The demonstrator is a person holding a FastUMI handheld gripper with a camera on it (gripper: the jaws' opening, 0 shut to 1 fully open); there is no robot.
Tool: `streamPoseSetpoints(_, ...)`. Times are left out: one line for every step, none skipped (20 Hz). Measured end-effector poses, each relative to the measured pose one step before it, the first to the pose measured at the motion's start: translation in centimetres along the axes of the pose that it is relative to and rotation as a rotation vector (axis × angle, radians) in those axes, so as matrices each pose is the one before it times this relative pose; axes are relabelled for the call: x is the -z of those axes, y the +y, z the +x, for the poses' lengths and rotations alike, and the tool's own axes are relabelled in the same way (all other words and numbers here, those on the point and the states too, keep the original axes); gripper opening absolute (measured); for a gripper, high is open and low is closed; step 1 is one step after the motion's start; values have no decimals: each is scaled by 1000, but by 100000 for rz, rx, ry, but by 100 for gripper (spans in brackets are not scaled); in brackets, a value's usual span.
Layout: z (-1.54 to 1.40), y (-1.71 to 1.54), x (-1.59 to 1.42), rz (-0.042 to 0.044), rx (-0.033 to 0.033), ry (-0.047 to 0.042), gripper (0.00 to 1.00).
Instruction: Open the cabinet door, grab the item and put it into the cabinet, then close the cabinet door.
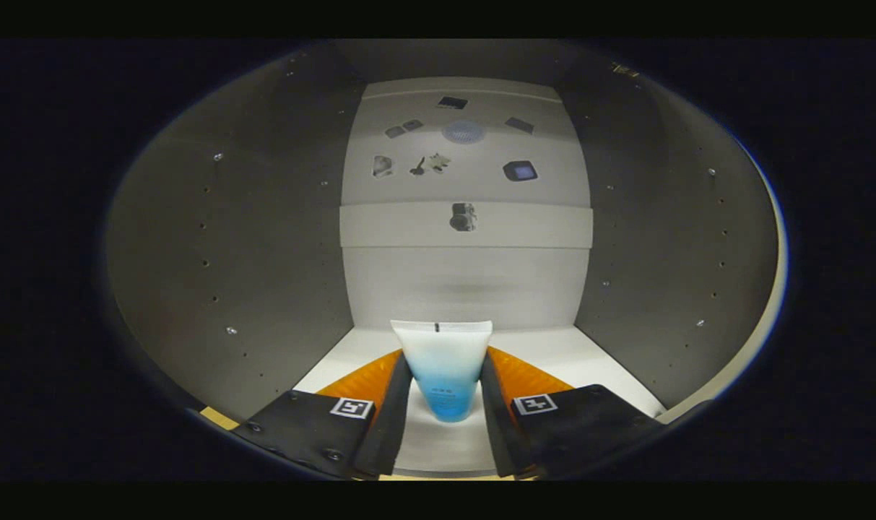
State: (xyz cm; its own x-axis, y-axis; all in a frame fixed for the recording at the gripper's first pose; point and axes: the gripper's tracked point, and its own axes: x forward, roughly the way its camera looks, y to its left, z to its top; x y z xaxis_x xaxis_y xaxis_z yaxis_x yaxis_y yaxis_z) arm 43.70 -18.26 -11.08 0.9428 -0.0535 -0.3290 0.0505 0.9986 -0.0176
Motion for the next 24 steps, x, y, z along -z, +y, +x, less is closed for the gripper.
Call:
streamPoseSetpoints(162, -83, -111, -173, 58, -968, 60)
streamPoseSetpoints(-335, 4, -474, -362, 2, -891, 60)
streamPoseSetpoints(-123, 73, -162, -209, -434, -641, 62)
streamPoseSetpoints(-191, 93, -7, 47, -285, 91, 71)
streamPoseSetpoints(-345, 117, -18, 352, -554, 369, 80)
streamPoseSetpoints(-445, 355, -115, 504, -1176, -117, 86)
streamPoseSetpoints(-479, 241, -226, 119, -905, -450, 92)
streamPoseSetpoints(-593, 169, -336, -368, -300, -833, 93)
streamPoseSetpoints(-709, 26, -270, -909, 144, -658, 93)
streamPoseSetpoints(-805, 167, -138, -780, 247, -293, 94)
streamPoseSetpoints(-1065, 319, -159, -184, -300, -255, 95)
streamPoseSetpoints(-1532, 777, -429, 345, -1809, -1146, 95)
streamPoseSetpoints(-1428, 657, -464, 264, -1705, -1775, 95)
streamPoseSetpoints(-1752, 750, -595, -71, -1891, -2587, 95)
streamPoseSetpoints(-1948, 788, -687, -852, -1818, -3287, 95)
streamPoseSetpoints(-2077, 665, -697, -1137, -1119, -3311, 95)
streamPoseSetpoints(-2302, 663, -564, -936, -969, -2902, 95)
streamPoseSetpoints(-2235, 727, -305, -369, -1128, -2274, 95)
streamPoseSetpoints(-2377, 638, -80, -241, -382, -1357, 95)
streamPoseSetpoints(-2575, 276, 243, -269, 833, -49, 95)
streamPoseSetpoints(-2297, 151, 317, 205, 1410, -517, 95)
streamPoseSetpoints(-2101, 381, 156, -153, 656, -1536, 96)
streamPoseSetpoints(-2208, 313, 217, -812, 55, -1152, 96)
streamPoseSetpoints(-2487, 102, 74, -516, 577, -1199, 96)
